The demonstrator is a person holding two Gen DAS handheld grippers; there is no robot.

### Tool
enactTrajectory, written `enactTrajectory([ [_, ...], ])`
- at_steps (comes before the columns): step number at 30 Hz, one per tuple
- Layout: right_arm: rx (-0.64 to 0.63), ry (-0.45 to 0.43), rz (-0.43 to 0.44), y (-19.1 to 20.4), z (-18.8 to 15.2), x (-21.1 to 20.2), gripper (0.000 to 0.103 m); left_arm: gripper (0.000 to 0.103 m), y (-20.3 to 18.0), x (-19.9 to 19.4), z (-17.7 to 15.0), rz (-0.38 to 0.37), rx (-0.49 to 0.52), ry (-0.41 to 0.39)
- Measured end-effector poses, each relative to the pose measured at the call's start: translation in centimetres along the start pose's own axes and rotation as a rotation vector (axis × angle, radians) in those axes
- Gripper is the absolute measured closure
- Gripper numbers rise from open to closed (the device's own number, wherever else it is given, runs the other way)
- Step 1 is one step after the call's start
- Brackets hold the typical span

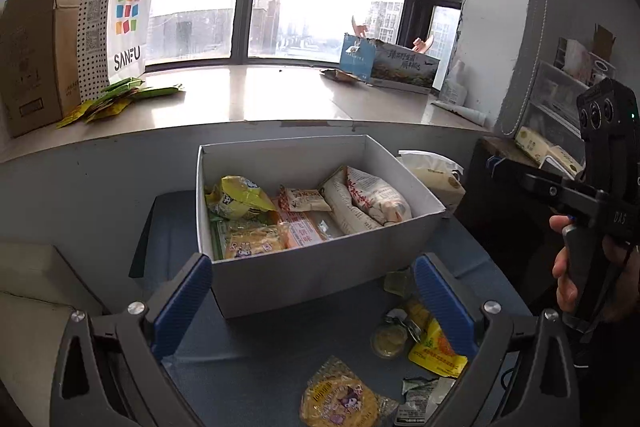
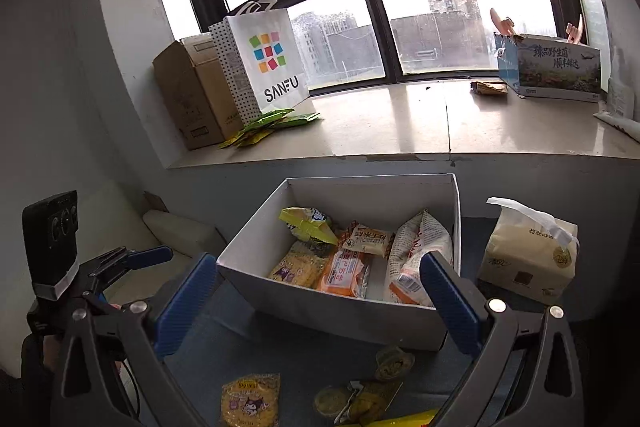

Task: Organize snacks
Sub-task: 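Grasp the second round biscuit pack from the table with the left gripper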

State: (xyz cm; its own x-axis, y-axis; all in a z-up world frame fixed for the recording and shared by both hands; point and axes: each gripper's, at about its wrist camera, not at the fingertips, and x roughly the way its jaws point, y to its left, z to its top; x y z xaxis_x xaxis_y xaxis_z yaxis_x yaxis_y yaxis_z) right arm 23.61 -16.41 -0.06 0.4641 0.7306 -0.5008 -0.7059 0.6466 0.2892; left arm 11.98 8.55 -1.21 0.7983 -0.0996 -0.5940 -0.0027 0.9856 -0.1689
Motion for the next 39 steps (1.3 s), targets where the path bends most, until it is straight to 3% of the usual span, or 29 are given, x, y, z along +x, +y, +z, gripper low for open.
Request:
enactTrajectory([
  [5, -0.066, -0.045, -0.031, 2.2, -4.1, -4.5, 0.0, 0.0, -1.9, -3.4, -3.8, 0.037, 0.028, -0.037],
  [14, -0.026, -0.007, -0.07, 2.6, -10.8, -8.3, 0.0, 0.0, -3.0, -4.7, -7.3, 0.04, 0.0, 0.04],
  [19, -0.05, 0.027, -0.107, 2.8, -12.7, -8.9, 0.0, 0.0, -3.7, -1.8, -8.4, 0.074, 0.051, 0.149],
  [22, -0.067, 0.035, -0.133, 3.1, -13.4, -9.3, 0.0, 0.0, -3.5, 1.6, -9.2, 0.094, 0.002, 0.277],
  [25, -0.083, 0.023, -0.147, 3.4, -13.6, -9.6, 0.0, 0.0, -2.8, 5.2, -10.3, 0.121, -0.109, 0.4],
  [28, -0.087, 0.025, -0.143, 3.5, -13.8, -9.4, 0.0, 0.0, -3.0, 8.4, -11.2, 0.182, -0.103, 0.471],
  [34, -0.099, 0.032, -0.168, 3.5, -14.4, -9.6, 0.0, 0.0, -3.8, 11.9, -12.5, 0.213, -0.077, 0.569],
  [39, -0.085, 0.032, -0.178, 3.1, -14.5, -9.8, 0.0, 0.001, -3.8, 12.3, -12.9, 0.189, -0.084, 0.577],
])
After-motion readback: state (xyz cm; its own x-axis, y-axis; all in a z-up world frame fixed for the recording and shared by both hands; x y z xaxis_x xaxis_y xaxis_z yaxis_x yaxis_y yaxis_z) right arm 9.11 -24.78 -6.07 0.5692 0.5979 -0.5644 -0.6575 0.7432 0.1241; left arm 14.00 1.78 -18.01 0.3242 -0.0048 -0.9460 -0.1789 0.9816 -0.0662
